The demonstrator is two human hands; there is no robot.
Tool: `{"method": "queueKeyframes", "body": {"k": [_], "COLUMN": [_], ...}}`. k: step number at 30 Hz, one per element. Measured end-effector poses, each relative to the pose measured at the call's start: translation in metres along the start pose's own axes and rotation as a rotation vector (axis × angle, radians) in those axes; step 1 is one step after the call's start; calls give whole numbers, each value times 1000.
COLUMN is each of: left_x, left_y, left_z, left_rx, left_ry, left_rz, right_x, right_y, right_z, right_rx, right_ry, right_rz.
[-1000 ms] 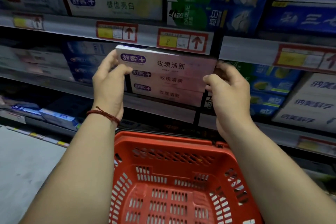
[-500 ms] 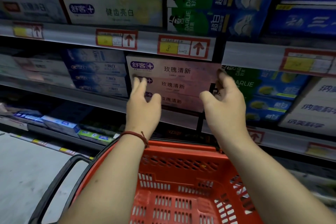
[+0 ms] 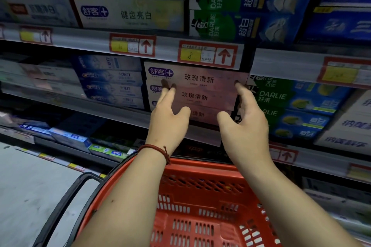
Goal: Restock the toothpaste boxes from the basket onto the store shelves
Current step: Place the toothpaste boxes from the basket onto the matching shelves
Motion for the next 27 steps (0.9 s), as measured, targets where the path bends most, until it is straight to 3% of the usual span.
{"method": "queueKeyframes", "body": {"k": [18,27], "left_x": [14,55], "left_y": [5,4], "left_z": [5,-13], "left_rx": [-28,-168], "left_ry": [-62,-318], "left_rz": [-1,-178], "right_x": [-10,-46], "right_y": [8,3], "right_z": [-2,-28], "right_rx": [39,-180], "right_ry": [-16,144], "right_rz": [7,233]}}
Point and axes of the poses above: each hand's wrist, its own y-axis towards the middle knuckle, its own z-axis out of the palm, x = y × z, the point moved 10 cm from there along y, towards the middle knuckle, and after that the axes turned 5 degrees about x, right-handed, at the moved point
